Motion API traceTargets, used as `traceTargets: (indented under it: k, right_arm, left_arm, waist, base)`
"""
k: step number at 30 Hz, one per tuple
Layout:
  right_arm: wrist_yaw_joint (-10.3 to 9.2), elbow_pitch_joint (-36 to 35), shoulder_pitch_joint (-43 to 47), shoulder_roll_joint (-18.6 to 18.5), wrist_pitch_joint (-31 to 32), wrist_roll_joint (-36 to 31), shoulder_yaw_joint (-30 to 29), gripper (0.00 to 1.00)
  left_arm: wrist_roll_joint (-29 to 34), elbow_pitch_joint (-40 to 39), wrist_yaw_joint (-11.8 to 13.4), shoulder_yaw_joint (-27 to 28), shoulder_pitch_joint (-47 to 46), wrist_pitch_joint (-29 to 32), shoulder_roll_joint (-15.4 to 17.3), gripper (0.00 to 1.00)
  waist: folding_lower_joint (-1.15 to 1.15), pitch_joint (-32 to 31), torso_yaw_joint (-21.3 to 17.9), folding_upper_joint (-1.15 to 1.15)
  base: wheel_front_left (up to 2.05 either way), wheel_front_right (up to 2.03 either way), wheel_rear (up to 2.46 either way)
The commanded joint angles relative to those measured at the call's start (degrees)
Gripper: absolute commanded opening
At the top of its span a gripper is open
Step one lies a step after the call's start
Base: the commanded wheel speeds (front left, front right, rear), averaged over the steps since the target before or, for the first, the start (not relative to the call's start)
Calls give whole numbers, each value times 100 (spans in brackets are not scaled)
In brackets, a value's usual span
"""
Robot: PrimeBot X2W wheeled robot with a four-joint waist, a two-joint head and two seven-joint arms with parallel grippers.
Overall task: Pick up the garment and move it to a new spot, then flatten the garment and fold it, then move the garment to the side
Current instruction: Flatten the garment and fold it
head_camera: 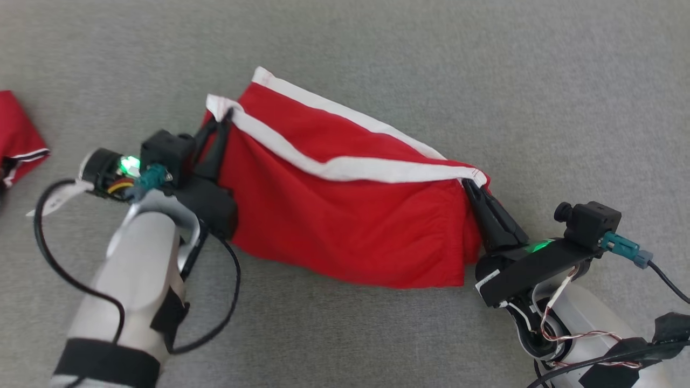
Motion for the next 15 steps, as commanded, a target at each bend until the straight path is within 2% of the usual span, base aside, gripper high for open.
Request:
traceTargets:
  k: [1,4,15]
  right_arm:
    - [-5,42,-102,65,0,-86,-85,0]
    - [-5,63,-110,179,-1,-195,-326,0]
    - [-5,-12,-225,552,0,-354,-608,0]
  left_arm:
    - [50,149,89,8,-242,-8,75,0]
    - [81,354,153,-3,-531,-8,128,0]
    - [92,899,335,-133,-1275,-8,253,0]
  waist:
    - [-2,383,-362,-1]
    - [-2,501,-464,-1]
    - [-2,765,-710,-1]
  base:
    - [0,0,0]
    - [0,0,0]
    - [0,0,0]
